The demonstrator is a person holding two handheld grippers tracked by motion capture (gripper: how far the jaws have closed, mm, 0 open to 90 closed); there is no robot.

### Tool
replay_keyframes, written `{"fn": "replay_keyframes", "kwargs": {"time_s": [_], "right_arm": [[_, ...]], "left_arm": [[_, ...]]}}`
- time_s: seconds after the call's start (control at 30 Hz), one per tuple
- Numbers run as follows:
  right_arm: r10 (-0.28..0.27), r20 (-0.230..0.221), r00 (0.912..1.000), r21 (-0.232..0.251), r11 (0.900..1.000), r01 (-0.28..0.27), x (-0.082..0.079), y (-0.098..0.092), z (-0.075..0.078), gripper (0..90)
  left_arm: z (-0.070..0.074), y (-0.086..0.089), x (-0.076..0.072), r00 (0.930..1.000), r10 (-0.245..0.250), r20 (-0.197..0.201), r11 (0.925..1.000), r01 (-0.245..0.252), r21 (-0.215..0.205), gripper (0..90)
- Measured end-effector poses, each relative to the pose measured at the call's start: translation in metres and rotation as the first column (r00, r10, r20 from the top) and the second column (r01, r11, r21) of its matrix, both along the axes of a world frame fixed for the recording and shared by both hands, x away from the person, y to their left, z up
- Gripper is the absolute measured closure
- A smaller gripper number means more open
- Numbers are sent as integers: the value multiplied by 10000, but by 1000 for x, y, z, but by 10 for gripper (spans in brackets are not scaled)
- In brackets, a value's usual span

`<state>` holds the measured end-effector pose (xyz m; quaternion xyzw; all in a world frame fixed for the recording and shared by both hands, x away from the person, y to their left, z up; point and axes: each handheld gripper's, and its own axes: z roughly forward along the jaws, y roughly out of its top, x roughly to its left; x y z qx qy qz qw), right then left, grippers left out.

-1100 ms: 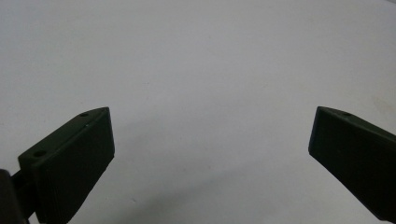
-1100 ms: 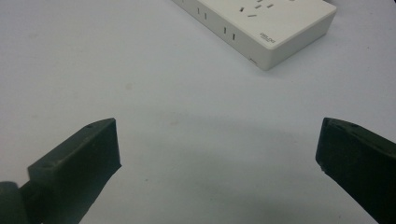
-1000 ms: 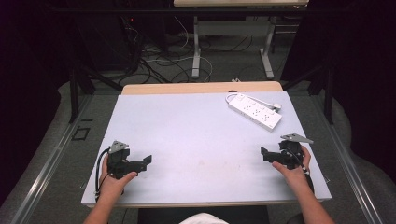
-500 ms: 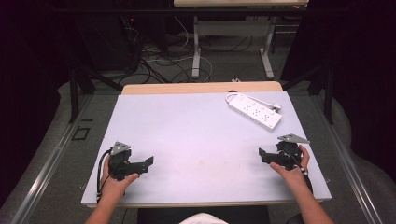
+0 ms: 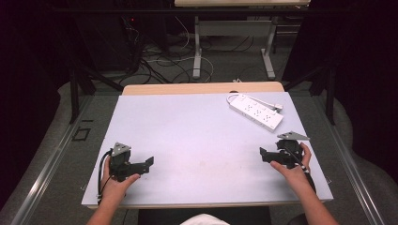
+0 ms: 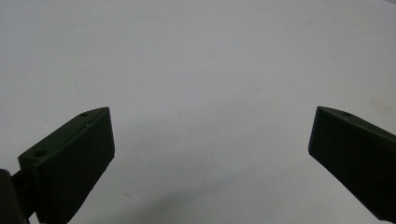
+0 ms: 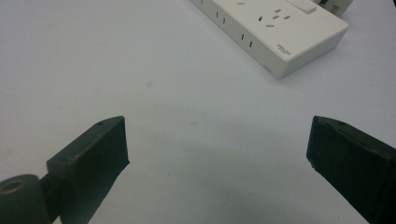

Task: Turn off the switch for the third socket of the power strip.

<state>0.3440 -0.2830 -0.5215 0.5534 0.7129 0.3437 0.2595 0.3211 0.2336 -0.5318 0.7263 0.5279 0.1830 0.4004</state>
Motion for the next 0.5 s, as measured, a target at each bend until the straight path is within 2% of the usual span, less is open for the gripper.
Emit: {"fn": "replay_keyframes", "kwargs": {"time_s": [0.23,0.33,0.5], "right_arm": [[-25,-352,9994,43,10000,26,10,-2,11,61],[-57,-372,9993,-17,10000,56,13,-4,16,63],[-72,-361,9993,-230,9997,64,23,-7,31,64]], "left_arm": [[1,0,-1,9999,110,10,9998,-110,192,3],[0,0,-1,9998,148,104,9996,-150,229,3],[1,0,-1,9999,119,41,9996,-120,249,3]]}}
